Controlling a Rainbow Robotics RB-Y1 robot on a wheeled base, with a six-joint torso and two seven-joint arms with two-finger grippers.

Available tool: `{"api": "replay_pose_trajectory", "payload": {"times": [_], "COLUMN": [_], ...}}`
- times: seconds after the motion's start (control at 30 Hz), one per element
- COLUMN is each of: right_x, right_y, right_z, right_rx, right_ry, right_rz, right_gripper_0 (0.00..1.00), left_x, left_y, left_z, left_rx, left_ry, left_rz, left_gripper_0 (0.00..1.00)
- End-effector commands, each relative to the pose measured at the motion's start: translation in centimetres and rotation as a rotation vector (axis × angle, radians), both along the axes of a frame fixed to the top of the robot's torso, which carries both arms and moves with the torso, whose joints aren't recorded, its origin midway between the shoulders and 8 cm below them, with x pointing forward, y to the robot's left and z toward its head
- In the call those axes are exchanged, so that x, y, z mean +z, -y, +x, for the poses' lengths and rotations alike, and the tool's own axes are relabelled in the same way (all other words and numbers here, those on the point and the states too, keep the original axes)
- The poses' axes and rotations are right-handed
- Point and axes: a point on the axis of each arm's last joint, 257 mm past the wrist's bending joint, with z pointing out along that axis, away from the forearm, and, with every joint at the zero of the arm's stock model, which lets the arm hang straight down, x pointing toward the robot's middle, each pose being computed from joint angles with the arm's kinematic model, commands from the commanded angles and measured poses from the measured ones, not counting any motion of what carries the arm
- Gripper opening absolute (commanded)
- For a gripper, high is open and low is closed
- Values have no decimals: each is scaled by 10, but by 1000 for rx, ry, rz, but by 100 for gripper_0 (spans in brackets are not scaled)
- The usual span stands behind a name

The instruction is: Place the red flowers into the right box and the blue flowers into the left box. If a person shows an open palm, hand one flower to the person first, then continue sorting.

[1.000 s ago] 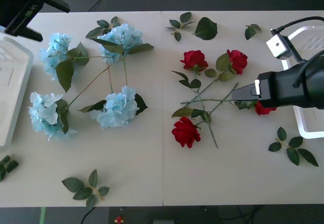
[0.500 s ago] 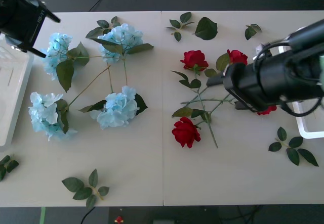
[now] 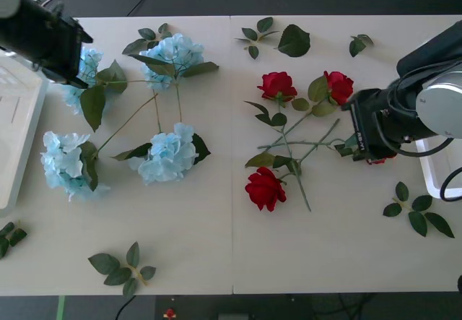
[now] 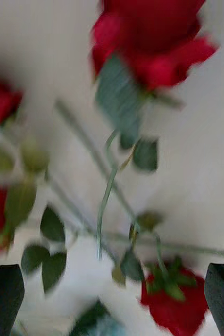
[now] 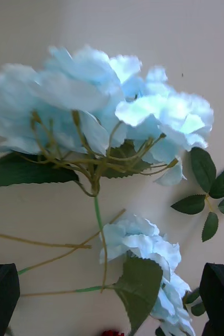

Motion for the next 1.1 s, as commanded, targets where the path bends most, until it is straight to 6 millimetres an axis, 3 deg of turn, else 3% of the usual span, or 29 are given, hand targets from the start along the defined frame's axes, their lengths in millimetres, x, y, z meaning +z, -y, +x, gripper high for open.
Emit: {"api": "replay_pose_trajectory", "payload": {"times": [0.03,0.3,0.47,0.63,0.87,1.1], "right_x": [-16,-61,-66,-62,-67,-78], "right_y": [9,17,3,-12,-17,-14], "right_z": [15,33,57,80,93,88], "right_rx": [-121,-250,-282,-306,-314,-310], "right_ry": [-3,-37,-36,-32,-28,-40], "right_rz": [-7,11,61,95,98,67], "right_gripper_0": [100,100,100,100,100,100], "left_x": [11,-13,-26,-46,-72,-78], "left_y": [33,72,98,110,100,68], "left_z": [26,42,44,42,43,47], "left_rx": [-20,-28,-47,-57,-22,24], "left_ry": [44,64,56,43,32,35], "left_rz": [49,28,22,41,79,145], "left_gripper_0": [100,100,100,100,100,100]}}
